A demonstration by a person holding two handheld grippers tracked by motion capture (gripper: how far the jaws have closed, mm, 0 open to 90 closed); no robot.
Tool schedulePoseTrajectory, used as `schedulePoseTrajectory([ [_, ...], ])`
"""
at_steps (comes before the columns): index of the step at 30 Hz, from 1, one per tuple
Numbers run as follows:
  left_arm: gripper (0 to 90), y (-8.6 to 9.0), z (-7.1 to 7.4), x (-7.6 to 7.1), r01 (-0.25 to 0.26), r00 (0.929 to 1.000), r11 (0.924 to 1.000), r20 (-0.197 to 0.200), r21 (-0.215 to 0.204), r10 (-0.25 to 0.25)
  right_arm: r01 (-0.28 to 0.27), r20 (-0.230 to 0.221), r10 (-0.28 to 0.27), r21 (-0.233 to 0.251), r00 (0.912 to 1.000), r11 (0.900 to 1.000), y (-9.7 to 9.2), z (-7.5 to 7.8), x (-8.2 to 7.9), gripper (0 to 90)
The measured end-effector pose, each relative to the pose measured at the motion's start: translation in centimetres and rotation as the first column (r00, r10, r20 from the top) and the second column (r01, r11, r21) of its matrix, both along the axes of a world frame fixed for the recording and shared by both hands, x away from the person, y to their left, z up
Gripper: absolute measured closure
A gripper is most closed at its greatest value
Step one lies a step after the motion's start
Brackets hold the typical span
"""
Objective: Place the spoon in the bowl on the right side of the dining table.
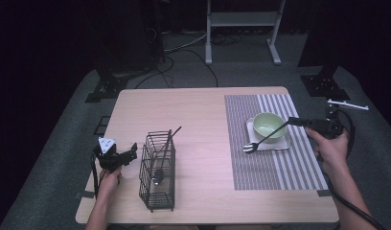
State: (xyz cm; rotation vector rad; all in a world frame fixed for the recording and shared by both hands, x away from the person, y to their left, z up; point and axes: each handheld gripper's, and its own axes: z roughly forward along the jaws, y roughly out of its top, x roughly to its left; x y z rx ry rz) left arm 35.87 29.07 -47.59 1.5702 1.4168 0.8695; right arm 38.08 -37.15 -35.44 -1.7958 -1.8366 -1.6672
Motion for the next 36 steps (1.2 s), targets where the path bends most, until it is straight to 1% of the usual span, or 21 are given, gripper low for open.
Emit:
schedulePoseTrajectory([
  [5,0.4,0.0,0.0,0.0,-0.001,1.0000,1.0000,0.002,-0.002,0.001,0.019,0.006,-0.019,0.004,0.9998,0.9998,-0.3,0.1,0.1,88.3],
  [9,0.3,0.0,0.0,0.0,0.000,1.0000,1.0000,0.000,0.000,0.000,0.048,0.008,-0.048,0.010,0.9988,0.9988,-0.8,0.3,0.3,88.3],
  [11,0.4,0.0,0.0,0.0,-0.001,1.0000,1.0000,0.002,-0.002,0.001,0.052,0.007,-0.052,0.011,0.9986,0.9986,-0.9,0.3,0.4,88.3],
  [13,0.3,0.0,0.0,0.0,-0.001,1.0000,1.0000,0.001,-0.001,0.001,0.069,0.010,-0.069,0.012,0.9975,0.9975,-1.2,0.4,0.5,88.3],
  [20,0.3,0.0,0.0,0.0,-0.001,1.0000,1.0000,0.002,-0.002,0.001,0.097,0.013,-0.098,0.021,0.9951,0.9950,-1.8,0.6,0.5,88.3],
  [26,0.3,0.0,0.0,0.0,-0.001,1.0000,1.0000,0.001,-0.001,0.001,0.131,0.013,-0.131,0.027,0.9913,0.9911,-2.5,0.7,0.6,88.3],
  [33,0.3,-0.1,0.0,0.0,-0.002,1.0000,1.0000,0.002,-0.001,0.002,0.154,0.010,-0.155,0.030,0.9879,0.9876,-3.2,0.9,0.6,88.3],
  [36,0.3,-0.1,0.0,0.0,-0.002,1.0000,1.0000,0.002,-0.001,0.002,0.175,0.013,-0.176,0.032,0.9844,0.9840,-3.6,1.1,0.6,88.3],
])
